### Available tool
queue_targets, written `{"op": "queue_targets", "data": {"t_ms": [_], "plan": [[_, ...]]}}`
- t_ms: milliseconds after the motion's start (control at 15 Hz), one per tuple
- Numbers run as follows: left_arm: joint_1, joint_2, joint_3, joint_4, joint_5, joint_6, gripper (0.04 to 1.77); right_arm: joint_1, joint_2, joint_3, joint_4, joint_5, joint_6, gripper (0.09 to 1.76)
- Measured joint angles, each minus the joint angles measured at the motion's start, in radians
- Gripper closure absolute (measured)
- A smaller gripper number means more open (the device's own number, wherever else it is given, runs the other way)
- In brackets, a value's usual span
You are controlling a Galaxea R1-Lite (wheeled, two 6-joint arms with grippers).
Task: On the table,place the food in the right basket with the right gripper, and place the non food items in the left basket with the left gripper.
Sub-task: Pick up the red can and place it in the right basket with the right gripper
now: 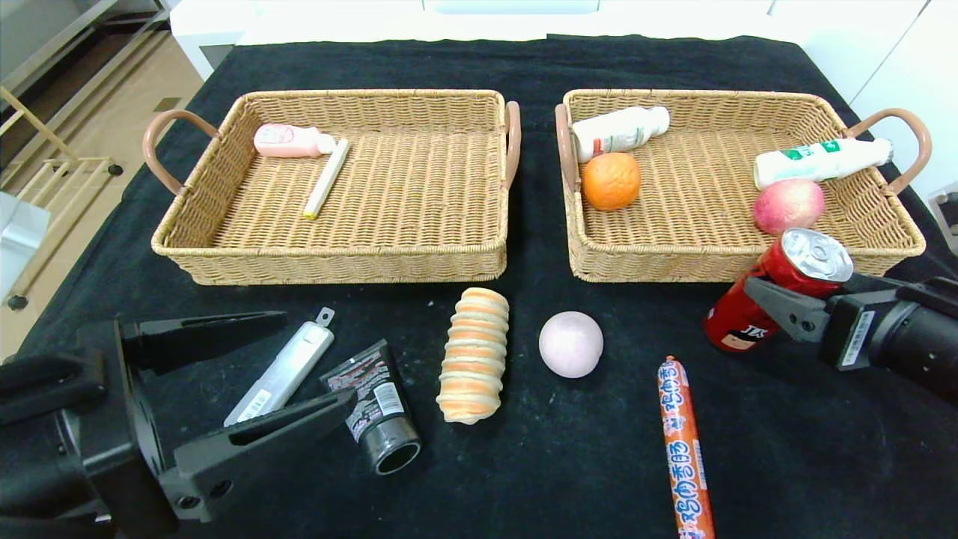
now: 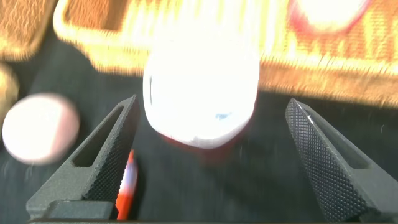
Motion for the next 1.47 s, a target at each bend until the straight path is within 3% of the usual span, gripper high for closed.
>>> {"op": "queue_targets", "data": {"t_ms": [933, 1467], "plan": [[0.0, -0.016, 0.003, -0.01, 0.0, 0.02, 0.09, 0.017, 0.096, -0.015, -0.103, -0.044, 0.001, 0.14], [-0.001, -0.016, 0.006, -0.014, 0.001, 0.021, 0.09, 0.013, 0.109, -0.029, -0.097, -0.051, 0.001, 0.14]]}}
